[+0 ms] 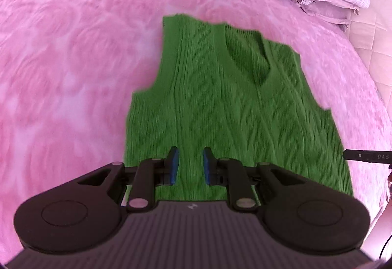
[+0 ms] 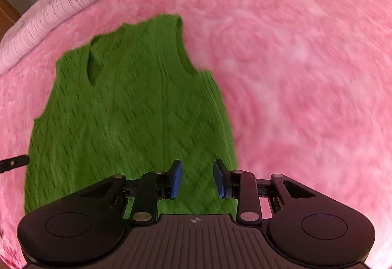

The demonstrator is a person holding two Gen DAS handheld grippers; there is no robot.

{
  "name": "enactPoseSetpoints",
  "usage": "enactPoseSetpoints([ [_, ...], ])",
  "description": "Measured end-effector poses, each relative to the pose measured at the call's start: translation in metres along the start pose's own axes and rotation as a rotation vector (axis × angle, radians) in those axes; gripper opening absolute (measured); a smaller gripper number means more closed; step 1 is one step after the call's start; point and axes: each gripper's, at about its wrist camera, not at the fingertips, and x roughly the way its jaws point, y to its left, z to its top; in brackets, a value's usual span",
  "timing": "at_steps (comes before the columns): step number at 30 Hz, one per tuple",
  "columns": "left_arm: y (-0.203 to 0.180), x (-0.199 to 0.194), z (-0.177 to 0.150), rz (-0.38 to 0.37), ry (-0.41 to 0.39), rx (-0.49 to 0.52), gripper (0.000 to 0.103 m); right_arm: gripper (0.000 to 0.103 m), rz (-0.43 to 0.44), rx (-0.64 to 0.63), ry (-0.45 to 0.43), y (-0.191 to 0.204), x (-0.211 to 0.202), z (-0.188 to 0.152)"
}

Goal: Fold clothes
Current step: 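Pull the vest hem with both grippers to spread it flat, then release, then grasp the vest hem with both grippers, lift, lay it down and open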

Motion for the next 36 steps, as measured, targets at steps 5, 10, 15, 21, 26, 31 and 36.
enactPoseSetpoints([
  [5, 0.002, 0.024, 0.045, -0.017, 0.002, 0.037, 0.016, 0.032, 0.057, -0.008, -0.025, 0.007, 0.02, 0.042],
  [10, 0.001, 0.05, 0.072, -0.003, 0.005, 0.032, 0.016, 0.032, 0.1, -0.016, -0.047, 0.01, 0.046, 0.082],
  [15, -0.001, 0.065, 0.088, 0.006, 0.011, 0.021, 0.016, 0.032, 0.12, -0.025, -0.049, 0.001, 0.085, 0.115],
  [21, 0.0, 0.078, 0.099, 0.006, 0.029, 0.023, 0.016, 0.004, 0.087, -0.173, -0.038, 0.011, 0.099, 0.127],
  [26, 0.009, 0.078, 0.101, 0.006, 0.015, 0.007, 0.017, 0.006, 0.078, -0.069, 0.004, -0.022, 0.1, 0.139],
  [31, 0.036, 0.076, 0.108, 0.002, -0.043, -0.068, 0.024, 0.027, 0.115, -0.053, -0.043, -0.024, 0.096, 0.151],
  [36, 0.068, 0.092, 0.12, -0.112, -0.087, -0.194, 0.024, 0.05, 0.207, 0.1, -0.08, -0.035, 0.108, 0.168],
])
